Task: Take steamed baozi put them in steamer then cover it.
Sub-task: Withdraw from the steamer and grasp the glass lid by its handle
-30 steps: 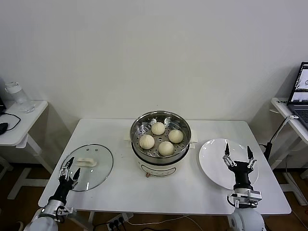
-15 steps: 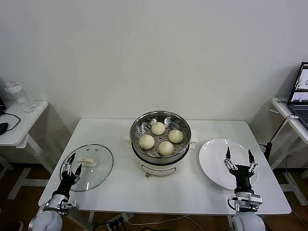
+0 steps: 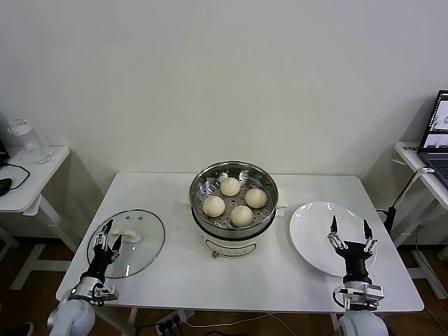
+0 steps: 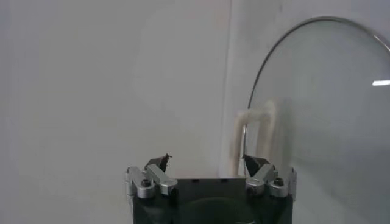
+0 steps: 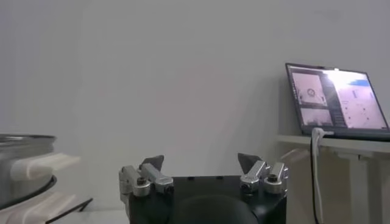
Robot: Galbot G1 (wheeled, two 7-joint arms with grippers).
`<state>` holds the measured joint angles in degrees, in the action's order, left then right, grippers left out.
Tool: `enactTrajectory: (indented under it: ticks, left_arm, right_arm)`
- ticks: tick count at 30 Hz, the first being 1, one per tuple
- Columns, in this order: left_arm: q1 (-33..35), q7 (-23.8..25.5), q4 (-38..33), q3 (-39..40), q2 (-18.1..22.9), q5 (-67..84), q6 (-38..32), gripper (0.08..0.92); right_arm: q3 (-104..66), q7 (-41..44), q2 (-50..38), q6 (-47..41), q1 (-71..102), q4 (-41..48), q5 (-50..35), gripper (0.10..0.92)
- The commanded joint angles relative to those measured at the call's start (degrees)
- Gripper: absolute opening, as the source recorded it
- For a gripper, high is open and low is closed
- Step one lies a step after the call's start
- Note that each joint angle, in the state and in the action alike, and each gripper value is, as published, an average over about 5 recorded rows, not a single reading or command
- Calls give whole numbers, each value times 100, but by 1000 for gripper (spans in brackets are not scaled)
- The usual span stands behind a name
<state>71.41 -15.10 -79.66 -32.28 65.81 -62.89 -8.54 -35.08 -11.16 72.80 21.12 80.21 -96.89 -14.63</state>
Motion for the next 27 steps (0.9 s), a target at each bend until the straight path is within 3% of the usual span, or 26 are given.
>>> enactTrajectory:
  ticks: [1,16,20,27]
  left_arm:
    - [-212,-11,193,70,86,-42,-47,823]
    - [-488,22,676,71,117,-185,-136,814]
    - [-551,32,822,57,134,-202,-207,736]
    - [-577,36,898,65,148,-202,-238,528]
  right_arm:
    - [-28,10,21,10,16,-3,12,823]
    - [-39,16,10,6,7,-91,33,823]
    - [-41,18,1,2,8,-109,34,823]
    - [-56,22,12,9,16,-111,39,823]
